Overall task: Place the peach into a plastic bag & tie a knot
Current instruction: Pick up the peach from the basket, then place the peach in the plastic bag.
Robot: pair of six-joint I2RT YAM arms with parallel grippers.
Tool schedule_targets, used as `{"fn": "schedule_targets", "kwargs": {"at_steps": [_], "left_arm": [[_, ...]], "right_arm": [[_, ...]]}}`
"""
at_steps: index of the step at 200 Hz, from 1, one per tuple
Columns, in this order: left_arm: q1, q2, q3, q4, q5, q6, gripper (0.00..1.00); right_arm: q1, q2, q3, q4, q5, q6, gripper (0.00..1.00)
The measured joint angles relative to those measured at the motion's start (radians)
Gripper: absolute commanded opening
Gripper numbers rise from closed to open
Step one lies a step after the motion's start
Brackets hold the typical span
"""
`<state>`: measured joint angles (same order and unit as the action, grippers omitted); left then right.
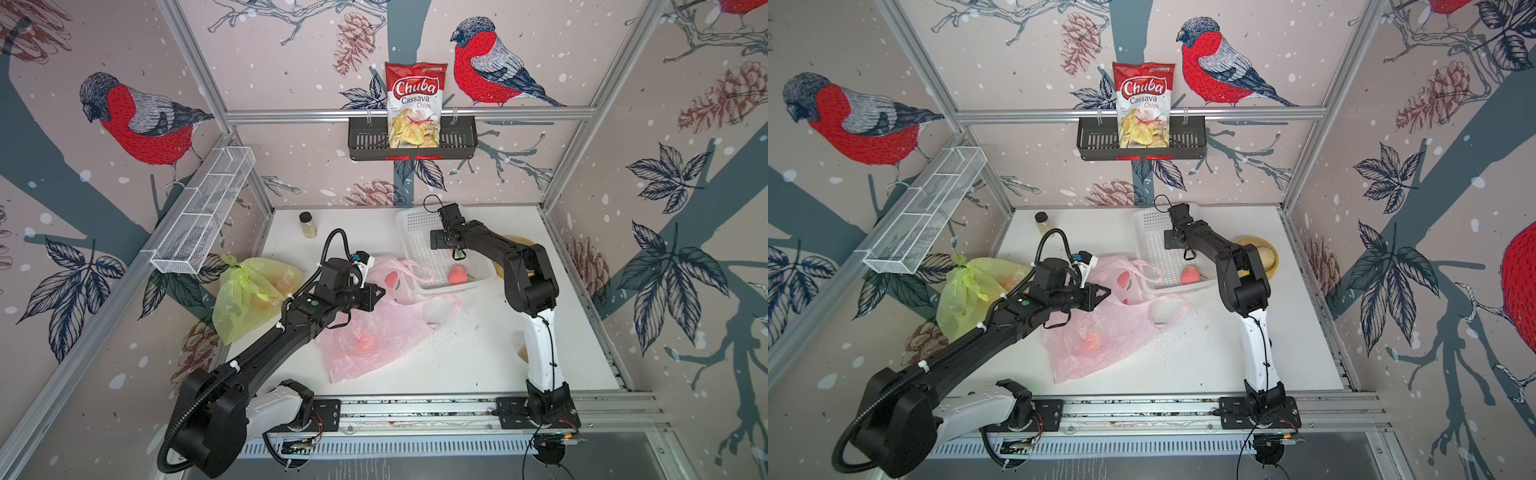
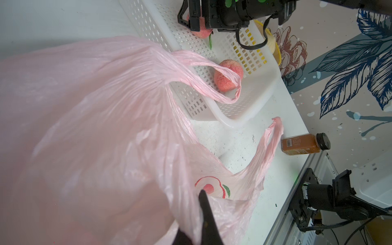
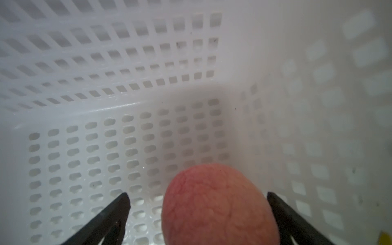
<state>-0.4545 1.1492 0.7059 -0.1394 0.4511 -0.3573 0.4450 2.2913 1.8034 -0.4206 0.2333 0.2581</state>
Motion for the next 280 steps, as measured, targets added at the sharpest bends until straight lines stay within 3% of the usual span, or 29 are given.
{"fn": "schedule_targets", "kwargs": {"at_steps": [41, 72, 117, 146, 176, 193, 212, 241, 262, 280], "left_arm": [[0.0, -0.005, -0.006, 0.006, 0.009, -0.002, 0.0], [0.0, -0.003, -0.01, 0.01, 0.013, -0.006, 0.0], [0.0, -0.003, -0.011, 0.029, 0.011, -0.01, 0.0], [0.0, -0.013, -0.011, 0.029, 0.006, -0.011, 0.0], [0.0, -0.03, -0.01, 0.022, -0.004, -0.01, 0.0], [0.0, -0.046, -0.01, 0.021, -0.003, -0.011, 0.0], [0.0, -0.058, -0.01, 0.021, -0.003, -0.012, 0.0], [0.0, -0.063, -0.013, 0.022, -0.01, -0.014, 0.0], [0.0, -0.061, -0.015, 0.025, -0.01, -0.019, 0.0], [0.0, -0.05, -0.019, 0.022, -0.01, -0.02, 0.0]], "right_arm": [[0.0, 0.002, -0.005, 0.003, -0.004, 0.003, 0.6], [0.005, -0.129, -0.144, 0.025, -0.049, 0.004, 0.56], [0.071, -0.516, -0.418, 0.113, -0.18, 0.028, 0.5], [0.177, -0.655, -0.53, 0.138, -0.313, 0.03, 0.5], [0.297, -0.646, -0.553, 0.151, -0.425, 0.059, 0.51], [0.346, -0.575, -0.518, 0.157, -0.462, 0.069, 0.57], [0.388, -0.475, -0.456, 0.159, -0.508, 0.086, 0.73], [0.397, -0.429, -0.439, 0.171, -0.602, 0.108, 0.9], [0.353, -0.485, -0.497, 0.196, -0.666, 0.134, 0.89], [0.306, -0.578, -0.533, 0.196, -0.686, 0.135, 0.83]]}}
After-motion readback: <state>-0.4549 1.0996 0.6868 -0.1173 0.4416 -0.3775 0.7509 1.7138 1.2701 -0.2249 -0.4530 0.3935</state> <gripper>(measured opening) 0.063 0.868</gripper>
